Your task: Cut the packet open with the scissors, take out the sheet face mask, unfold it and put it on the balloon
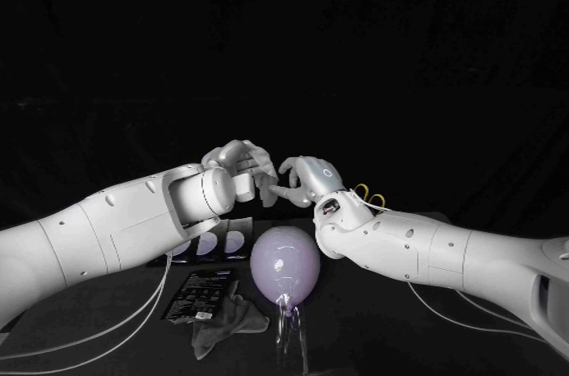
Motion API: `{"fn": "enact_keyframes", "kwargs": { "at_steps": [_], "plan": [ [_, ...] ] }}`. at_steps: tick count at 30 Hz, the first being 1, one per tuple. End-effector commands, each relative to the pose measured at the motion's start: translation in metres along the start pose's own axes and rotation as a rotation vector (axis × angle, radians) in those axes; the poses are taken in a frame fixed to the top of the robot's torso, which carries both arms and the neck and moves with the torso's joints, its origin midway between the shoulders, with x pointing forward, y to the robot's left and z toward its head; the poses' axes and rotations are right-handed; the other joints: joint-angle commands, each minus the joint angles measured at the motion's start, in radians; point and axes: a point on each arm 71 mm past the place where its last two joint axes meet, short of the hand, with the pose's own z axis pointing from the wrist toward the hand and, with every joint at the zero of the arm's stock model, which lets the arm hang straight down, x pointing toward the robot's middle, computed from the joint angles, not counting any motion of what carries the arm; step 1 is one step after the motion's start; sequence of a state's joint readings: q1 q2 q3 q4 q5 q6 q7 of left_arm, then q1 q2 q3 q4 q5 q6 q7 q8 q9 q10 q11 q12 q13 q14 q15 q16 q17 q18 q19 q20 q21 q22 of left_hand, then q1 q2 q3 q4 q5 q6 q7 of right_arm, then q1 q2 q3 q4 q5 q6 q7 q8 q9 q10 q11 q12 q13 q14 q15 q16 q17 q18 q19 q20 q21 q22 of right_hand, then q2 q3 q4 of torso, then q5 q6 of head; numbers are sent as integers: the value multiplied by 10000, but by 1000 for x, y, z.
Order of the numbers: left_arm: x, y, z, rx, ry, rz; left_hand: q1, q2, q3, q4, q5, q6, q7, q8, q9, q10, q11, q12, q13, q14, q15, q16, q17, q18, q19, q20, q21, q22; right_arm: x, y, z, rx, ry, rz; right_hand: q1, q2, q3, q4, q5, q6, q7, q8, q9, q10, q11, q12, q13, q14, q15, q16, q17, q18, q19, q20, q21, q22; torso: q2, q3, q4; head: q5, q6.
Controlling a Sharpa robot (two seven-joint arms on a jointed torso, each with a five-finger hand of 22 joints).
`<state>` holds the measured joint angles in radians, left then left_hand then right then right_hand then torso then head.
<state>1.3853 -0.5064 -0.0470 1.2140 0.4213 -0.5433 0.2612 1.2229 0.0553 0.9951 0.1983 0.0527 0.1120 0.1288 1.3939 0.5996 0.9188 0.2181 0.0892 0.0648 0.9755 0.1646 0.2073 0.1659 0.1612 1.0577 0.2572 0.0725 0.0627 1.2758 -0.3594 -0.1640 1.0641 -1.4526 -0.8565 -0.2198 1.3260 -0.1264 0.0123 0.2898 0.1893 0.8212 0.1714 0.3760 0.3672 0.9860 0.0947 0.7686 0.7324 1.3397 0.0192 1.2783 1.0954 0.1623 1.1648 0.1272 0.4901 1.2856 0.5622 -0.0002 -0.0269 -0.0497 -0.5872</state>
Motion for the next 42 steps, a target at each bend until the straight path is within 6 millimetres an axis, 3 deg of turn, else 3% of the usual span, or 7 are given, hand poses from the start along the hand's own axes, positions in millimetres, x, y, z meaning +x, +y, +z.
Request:
{"fn": "enact_keyframes", "kwargs": {
  "at_steps": [1, 12, 19, 23, 29, 37, 42],
  "plan": [
    [5, -1, -1, 130, 154, -88, 19, -111, 41, 6, -42, 81, 1603, 37, 934, -3, 49, 37, 6, -48, 4, -60, -9, 188, -85, -16, -50, 4, -1, 3, 3, -144, -356, -177, 139, 17, 32, -14, -79, -21, -68, 96, 20, 41, -79, 67, -21, 78, 1, 84, 35, 66, 98, -5, 112, 44, 3, -6, -4, 6, 2],
    [9, 0, -3, 53, 303, -110, 23, -112, 47, 6, -42, 90, 1607, 36, 930, -2, 51, 39, 6, -48, 6, -66, -11, 192, -105, -10, -54, 6, -4, 6, 8, -194, -1014, -73, 340, 165, 265, -21, -313, 5, -137, 374, 61, 136, -150, 185, -90, 221, -63, 263, 177, 14, 296, -61, 498, 196, -16, -11, -13, 20, -18],
    [9, 1, -3, 23, 340, -118, 23, -112, 47, 6, -42, 90, 1607, 36, 930, -2, 51, 39, 6, -48, 6, -66, -11, 192, -105, -10, -54, 6, -9, 9, 9, -384, -1510, 129, 1051, 629, 1397, -82, -1349, 477, -444, 932, 83, 723, -473, 458, -191, 1019, -357, 1111, 1339, -283, 1290, -317, 2673, 884, -12, 1, -6, 21, 10],
    [10, 1, -3, 0, 368, -126, 23, -112, 47, 6, -42, 90, 1607, 36, 930, -2, 51, 39, 6, -48, 6, -66, -11, 192, -105, -10, -54, 6, -9, 9, 10, -507, -1539, 217, 1566, 838, 2277, -234, -1392, 724, -637, 1163, 88, 1246, -647, 1001, 327, 1364, -526, 1532, 2033, -427, 1681, -471, 3651, 1196, -12, 1, -13, 16, 7],
    [10, 1, -3, -4, 384, -133, 25, -115, 51, 4, -42, 95, 1609, 36, 928, -1, 52, 40, 7, -46, 6, -69, -11, 195, -113, -7, -55, 8, -10, 7, 9, -608, -1546, 256, 1833, 500, 4052, -777, -1405, 873, -792, 1671, 198, 2009, -806, 1761, 1169, 1704, -648, 1959, 2799, -609, 2118, -644, 4840, 1528, -7, 2, -12, 8, 19],
    [7, 0, -2, 49, 291, -127, 26, -117, 53, 2, -41, 98, 1610, 35, 926, -1, 53, 40, 7, -46, 7, -71, -12, 197, -120, -5, -56, 9, -13, 5, 7, -700, -1618, 222, 835, -43, 5757, -1443, -1359, 676, -819, 2298, 383, 2372, -836, 1837, 1426, 1820, -701, 2070, 3077, -668, 2232, -694, 5310, 1592, -15, 4, -18, 8, 27],
    [6, -1, -2, 76, 221, -117, 29, -124, 57, -2, -40, 102, 1611, 34, 924, -5, 55, 39, 6, -48, 8, -77, -14, 197, -136, 2, -60, 10, -15, 1, 6, -659, -1655, 192, 629, -74, 5919, -1507, -1338, 621, -809, 2332, 372, 2309, -812, 1751, 1371, 1800, -689, 2034, 3026, -658, 2195, -680, 5247, 1573, -11, 0, -18, 11, 38]
  ]
}}
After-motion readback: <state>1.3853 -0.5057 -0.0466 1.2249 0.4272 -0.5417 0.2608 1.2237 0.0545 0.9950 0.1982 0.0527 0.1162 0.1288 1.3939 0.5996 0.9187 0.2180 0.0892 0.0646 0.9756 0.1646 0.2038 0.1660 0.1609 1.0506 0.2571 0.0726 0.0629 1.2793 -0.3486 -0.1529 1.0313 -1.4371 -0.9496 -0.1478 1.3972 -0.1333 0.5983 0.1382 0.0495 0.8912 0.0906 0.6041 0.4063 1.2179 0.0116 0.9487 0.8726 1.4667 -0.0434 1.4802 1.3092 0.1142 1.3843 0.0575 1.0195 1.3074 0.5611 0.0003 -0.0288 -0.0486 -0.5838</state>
